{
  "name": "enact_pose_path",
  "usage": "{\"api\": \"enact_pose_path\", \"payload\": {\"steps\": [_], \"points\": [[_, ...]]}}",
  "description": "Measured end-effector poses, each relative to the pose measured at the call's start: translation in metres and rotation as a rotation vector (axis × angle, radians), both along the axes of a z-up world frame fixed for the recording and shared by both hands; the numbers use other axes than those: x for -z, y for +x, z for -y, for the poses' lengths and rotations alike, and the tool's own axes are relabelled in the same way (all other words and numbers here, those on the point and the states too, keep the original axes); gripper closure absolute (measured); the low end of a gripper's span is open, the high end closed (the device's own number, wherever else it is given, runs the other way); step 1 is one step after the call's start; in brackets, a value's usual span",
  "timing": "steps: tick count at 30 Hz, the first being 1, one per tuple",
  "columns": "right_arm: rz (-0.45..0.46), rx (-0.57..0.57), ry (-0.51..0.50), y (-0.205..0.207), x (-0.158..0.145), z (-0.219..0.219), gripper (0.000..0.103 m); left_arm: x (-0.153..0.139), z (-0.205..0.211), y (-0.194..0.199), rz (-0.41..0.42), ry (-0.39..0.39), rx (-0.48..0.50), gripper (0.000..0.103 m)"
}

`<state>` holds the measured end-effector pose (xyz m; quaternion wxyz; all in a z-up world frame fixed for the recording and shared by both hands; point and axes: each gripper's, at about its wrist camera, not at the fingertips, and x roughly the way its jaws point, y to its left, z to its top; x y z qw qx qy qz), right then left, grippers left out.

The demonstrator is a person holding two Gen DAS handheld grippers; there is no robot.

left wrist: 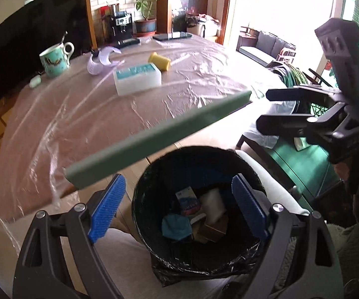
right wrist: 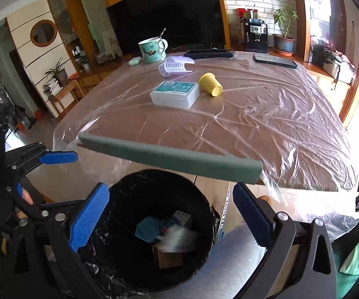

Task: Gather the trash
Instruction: 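Open left tool over bin while right tool releases barcode medicine box into it, then move left tool to purple hair roller while right tool moves to yellow cup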

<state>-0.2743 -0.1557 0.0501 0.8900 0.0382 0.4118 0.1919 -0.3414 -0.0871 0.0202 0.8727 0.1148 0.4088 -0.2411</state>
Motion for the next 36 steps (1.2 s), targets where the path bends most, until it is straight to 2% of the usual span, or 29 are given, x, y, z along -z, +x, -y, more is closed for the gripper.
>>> {"api": "enact_pose_path", "payload": {"steps": [2,6,12,14,17,19,23,26,28,32,36], "points": [[0.006,0.010,0.009,0.002,-0.003,-0.002,0.005,-0.007,-0.003,0.003,0.013,-0.004,-0.008,0.015],[0.050,0.043,-0.034,0.016,-0.014,-0.001,0.005,-0.024,-0.009,0.016,0.063,-0.005,-0.037,0.015],[0.117,0.072,-0.114,0.061,-0.023,-0.001,0.005,-0.052,-0.020,0.065,0.142,-0.001,-0.120,0.015],[0.119,0.079,-0.143,0.078,-0.023,-0.003,0.005,-0.057,-0.018,0.085,0.168,0.028,-0.138,0.015],[0.110,0.086,-0.167,0.111,-0.020,-0.005,0.005,-0.059,-0.007,0.115,0.224,0.114,-0.144,0.015],[0.090,0.089,-0.170,0.128,-0.016,-0.006,0.010,-0.059,0.000,0.134,0.237,0.148,-0.143,0.015],[0.051,0.070,-0.172,0.165,-0.007,-0.010,0.016,-0.055,0.012,0.177,0.202,0.143,-0.114,0.016],[0.030,0.064,-0.163,0.184,-0.001,-0.013,0.017,-0.056,0.018,0.209,0.156,0.108,-0.094,0.031],[0.017,0.057,-0.155,0.193,0.002,-0.015,0.021,-0.054,0.024,0.227,0.120,0.090,-0.075,0.050],[-0.004,0.055,-0.146,0.209,0.008,-0.016,0.022,-0.042,0.037,0.263,0.056,0.108,-0.050,0.053],[-0.015,0.048,-0.150,0.218,0.013,-0.016,0.023,-0.031,0.047,0.284,0.012,0.133,-0.025,0.059]]}}
